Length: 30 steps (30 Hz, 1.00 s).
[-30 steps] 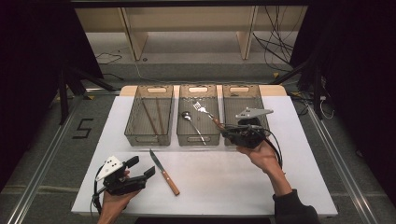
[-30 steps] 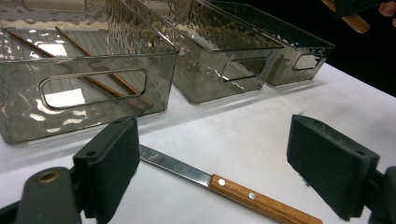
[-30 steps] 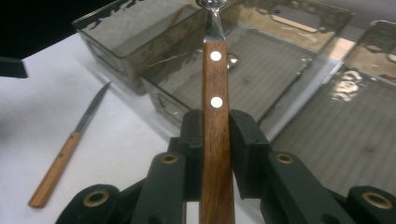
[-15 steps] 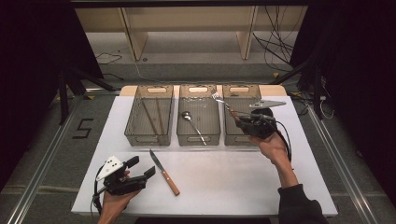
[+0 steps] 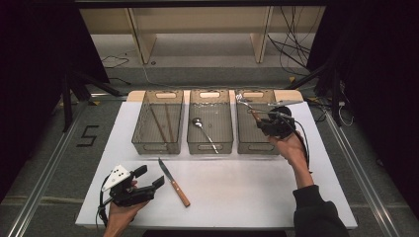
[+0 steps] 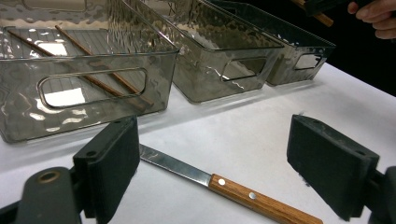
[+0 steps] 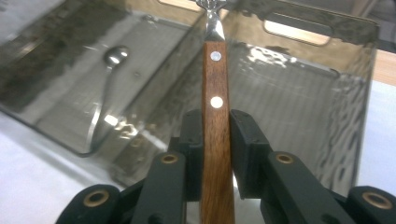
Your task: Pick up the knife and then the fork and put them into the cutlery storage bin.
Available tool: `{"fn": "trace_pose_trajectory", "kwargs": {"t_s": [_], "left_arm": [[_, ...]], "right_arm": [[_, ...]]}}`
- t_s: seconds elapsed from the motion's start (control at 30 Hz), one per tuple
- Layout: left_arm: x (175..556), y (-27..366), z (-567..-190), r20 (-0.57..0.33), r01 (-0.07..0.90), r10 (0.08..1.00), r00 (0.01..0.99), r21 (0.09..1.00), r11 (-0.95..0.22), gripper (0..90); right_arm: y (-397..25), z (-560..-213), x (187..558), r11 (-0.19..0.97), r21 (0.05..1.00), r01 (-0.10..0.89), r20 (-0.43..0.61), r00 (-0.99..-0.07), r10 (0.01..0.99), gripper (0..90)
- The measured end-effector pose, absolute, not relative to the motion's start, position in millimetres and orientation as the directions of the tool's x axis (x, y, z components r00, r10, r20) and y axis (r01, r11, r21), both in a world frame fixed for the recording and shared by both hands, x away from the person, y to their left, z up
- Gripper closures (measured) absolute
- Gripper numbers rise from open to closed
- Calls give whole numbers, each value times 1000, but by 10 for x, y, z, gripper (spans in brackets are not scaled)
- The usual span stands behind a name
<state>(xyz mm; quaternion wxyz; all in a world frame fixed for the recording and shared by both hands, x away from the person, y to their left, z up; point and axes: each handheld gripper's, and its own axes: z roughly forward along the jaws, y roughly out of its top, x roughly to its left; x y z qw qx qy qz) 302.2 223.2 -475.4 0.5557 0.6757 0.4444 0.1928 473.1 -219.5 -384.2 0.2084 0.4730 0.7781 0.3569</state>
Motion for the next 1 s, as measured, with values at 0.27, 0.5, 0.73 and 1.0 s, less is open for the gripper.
{"fn": "trace_pose_trajectory", "kwargs": {"t_s": [0.27, 0.5, 0.73, 1.0], "left_arm": [[3023, 2228, -4754, -233, 387, 815, 531, 922, 12, 167], [3022, 2227, -4754, -233, 387, 815, 531, 922, 12, 168], [3022, 2229, -4754, -233, 386, 815, 531, 922, 11, 168], [3021, 2224, -4752, -230, 385, 814, 533, 923, 9, 168]], "right_arm": [[-2209, -3910, 4875, 292, 723, 626, 3, -426, 905, 764], [-2188, -3990, 4971, 307, 690, 656, -17, -409, 912, 764], [-2179, -4064, 5059, 306, 665, 681, -18, -395, 919, 763], [-2145, -4107, 5110, 310, 645, 698, -23, -388, 922, 762]]}}
